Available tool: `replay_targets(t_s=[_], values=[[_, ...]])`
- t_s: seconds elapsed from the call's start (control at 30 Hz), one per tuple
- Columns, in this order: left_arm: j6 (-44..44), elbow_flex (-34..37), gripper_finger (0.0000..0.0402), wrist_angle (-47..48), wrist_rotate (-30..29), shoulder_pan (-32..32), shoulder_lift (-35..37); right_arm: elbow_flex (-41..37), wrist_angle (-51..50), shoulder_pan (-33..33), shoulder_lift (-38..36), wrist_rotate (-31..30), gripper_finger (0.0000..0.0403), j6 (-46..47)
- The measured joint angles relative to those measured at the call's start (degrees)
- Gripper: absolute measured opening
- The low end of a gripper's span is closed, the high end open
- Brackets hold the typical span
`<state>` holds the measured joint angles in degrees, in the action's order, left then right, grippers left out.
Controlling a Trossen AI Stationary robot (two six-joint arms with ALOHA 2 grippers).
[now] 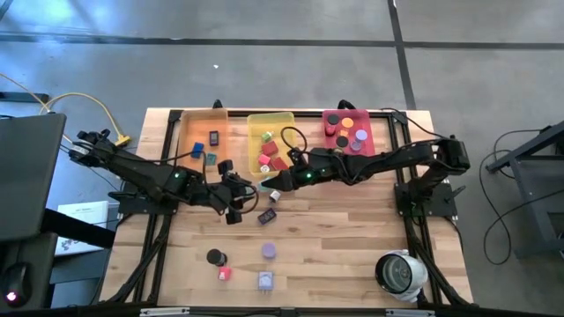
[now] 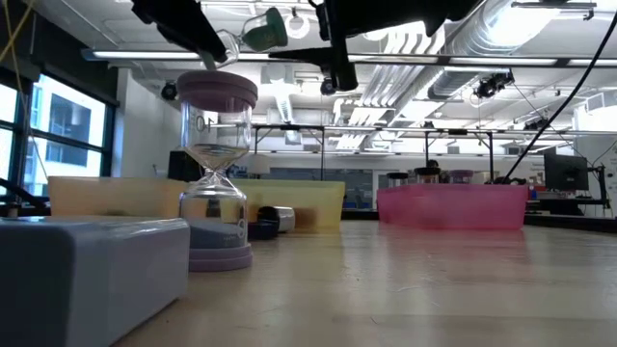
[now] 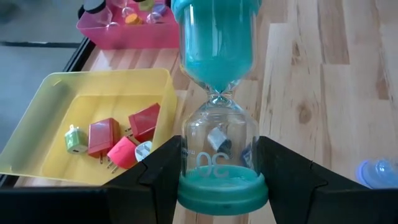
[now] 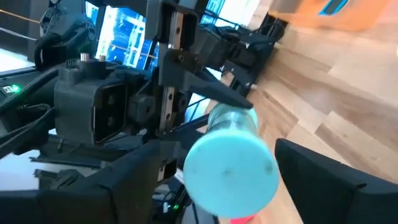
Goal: Pick & Place Office items
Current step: Put the light blue sand timer into the pink bin
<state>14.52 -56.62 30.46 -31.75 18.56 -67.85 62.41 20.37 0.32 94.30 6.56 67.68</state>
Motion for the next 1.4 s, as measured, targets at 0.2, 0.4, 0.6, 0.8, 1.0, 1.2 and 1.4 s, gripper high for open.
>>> replay_targets(t_s=[0.2,0.4,0.6,0.8,1.0,1.2,1.4], values=[[-0.13,0.00,0.0179,-0.12,0.46,-1.67,0.00,0.00,-0.38,0.00,0.00,1.12,0.0269,-0.27],[-1.09,0.00,0.0179,-0.95,0.96,-2.23,0.00,0.00,-0.87,-0.06,0.00,0.37,0.0244,-0.37],[-1.14,0.00,0.0179,-1.06,1.43,-2.88,-0.15,0.02,-2.17,-1.12,0.02,1.76,0.0208,-0.42],[-0.87,0.00,0.0179,-1.16,3.01,-3.50,-0.17,0.02,-3.11,-1.22,0.02,1.85,0.0177,-3.89],[-0.74,0.02,0.0187,-1.57,3.48,-3.47,-0.17,0.02,-3.27,-1.22,0.02,2.66,0.0174,-5.99],[-0.76,0.02,0.0196,-1.63,3.34,-3.47,-0.17,0.02,-3.59,-1.16,0.02,2.98,0.0154,-6.63],[-0.85,0.02,0.0197,-2.03,3.45,-3.45,-0.17,0.02,-2.94,-1.18,0.02,3.13,0.0142,-6.53]])
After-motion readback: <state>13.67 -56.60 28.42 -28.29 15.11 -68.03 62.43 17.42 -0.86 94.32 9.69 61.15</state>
